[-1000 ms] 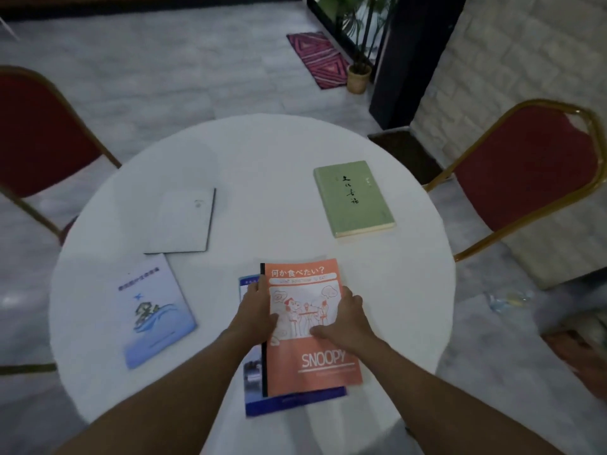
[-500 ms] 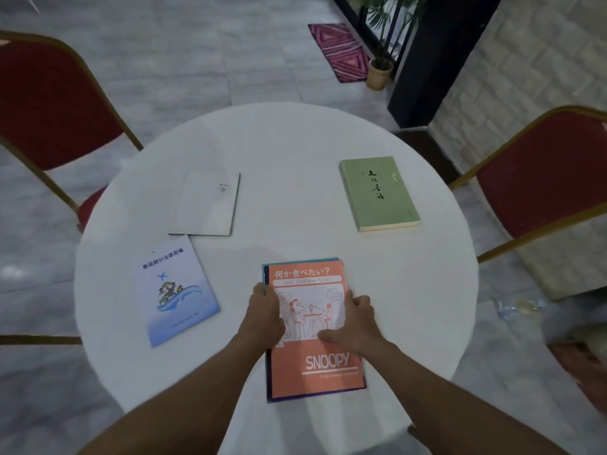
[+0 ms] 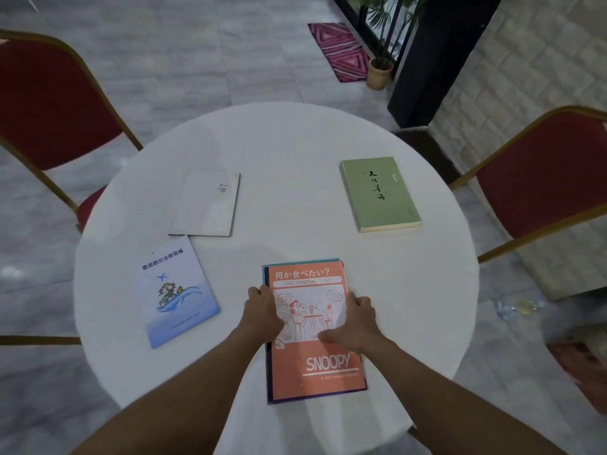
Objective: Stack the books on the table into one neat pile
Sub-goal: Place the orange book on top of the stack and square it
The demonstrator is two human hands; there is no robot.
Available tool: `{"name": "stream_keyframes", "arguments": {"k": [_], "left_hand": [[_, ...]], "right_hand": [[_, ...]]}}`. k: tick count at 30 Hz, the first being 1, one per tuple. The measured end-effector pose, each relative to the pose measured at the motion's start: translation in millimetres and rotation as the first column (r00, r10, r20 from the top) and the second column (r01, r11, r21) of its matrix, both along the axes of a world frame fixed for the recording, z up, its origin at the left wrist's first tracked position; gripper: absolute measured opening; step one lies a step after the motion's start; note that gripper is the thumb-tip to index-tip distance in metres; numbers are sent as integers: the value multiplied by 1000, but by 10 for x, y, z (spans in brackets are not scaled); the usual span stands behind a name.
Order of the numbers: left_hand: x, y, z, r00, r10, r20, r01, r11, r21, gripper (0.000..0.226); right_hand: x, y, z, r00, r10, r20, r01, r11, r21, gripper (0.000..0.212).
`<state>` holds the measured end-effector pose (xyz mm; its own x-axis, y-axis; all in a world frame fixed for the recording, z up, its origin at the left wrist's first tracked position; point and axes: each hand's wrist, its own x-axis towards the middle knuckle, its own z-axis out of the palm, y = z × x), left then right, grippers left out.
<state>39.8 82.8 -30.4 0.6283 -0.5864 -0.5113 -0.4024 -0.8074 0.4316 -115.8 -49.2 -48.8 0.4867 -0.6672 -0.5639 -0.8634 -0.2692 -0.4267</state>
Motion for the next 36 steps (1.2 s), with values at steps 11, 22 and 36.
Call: {"name": "stream_keyframes", "arguments": {"k": [11,22,36], "left_hand": [[55,-40,-25,999,-21,-45,25,996,88,55],[97,-88,75,998,-32,-62,39,992,119,81],[214,-290,436,1000,-20,-22,21,998,55,77]], "right_hand": [[11,-40,-51,1000,-18,-16,19,999,29,111],[79,-133,17,994,93,-50,-92,995,38,114],[212,-596,258,974,221,44,-223,973,56,82]]}}
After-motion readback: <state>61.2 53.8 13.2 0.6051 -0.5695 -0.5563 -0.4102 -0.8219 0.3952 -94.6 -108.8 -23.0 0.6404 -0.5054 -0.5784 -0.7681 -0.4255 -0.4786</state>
